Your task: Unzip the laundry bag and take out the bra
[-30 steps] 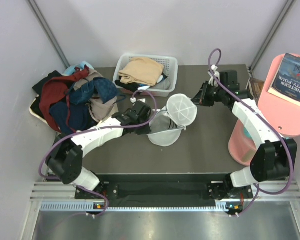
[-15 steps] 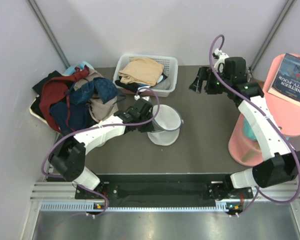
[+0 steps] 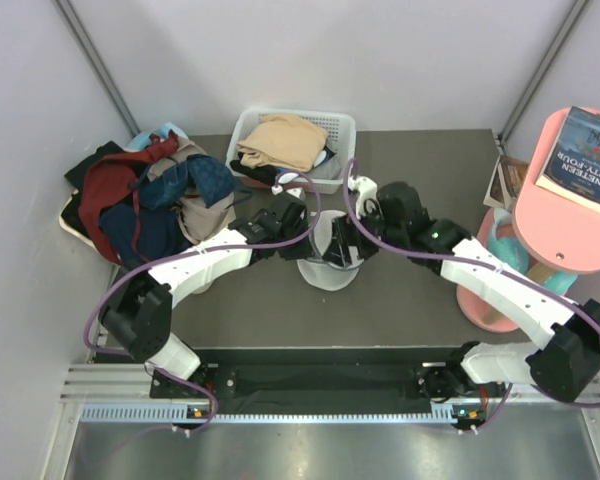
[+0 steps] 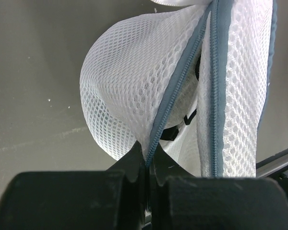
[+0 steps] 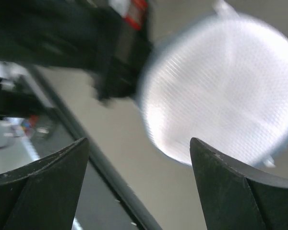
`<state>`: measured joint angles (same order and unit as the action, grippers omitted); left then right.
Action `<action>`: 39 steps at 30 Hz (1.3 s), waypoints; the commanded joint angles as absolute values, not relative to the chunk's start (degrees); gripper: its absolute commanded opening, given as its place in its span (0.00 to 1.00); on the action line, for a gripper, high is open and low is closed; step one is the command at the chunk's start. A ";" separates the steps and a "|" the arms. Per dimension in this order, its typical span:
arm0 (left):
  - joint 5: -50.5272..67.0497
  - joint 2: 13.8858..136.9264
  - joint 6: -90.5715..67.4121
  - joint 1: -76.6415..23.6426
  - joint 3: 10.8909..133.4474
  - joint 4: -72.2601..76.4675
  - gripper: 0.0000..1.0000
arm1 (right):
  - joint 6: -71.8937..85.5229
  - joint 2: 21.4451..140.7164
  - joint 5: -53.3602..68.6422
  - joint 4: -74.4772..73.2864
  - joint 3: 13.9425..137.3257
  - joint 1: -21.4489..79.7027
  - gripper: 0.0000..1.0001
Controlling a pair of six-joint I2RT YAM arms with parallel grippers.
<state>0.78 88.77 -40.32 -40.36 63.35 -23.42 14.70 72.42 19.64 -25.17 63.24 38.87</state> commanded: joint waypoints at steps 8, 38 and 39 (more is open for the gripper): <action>2.02 89.20 -38.32 -39.64 66.00 -19.69 0.00 | 5.98 69.26 -1.76 -16.70 55.99 38.42 0.88; 10.90 104.24 -24.52 -30.32 84.02 -29.62 0.00 | -3.16 67.58 4.04 -9.32 41.57 33.75 0.66; 10.99 104.33 -24.61 -30.24 84.11 -29.62 0.00 | -3.34 68.46 4.04 -9.14 42.44 33.92 0.65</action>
<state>9.04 103.81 -24.97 -30.72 81.25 -29.10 -2.00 65.32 3.16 -13.26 39.77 32.91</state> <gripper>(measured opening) 0.025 0.666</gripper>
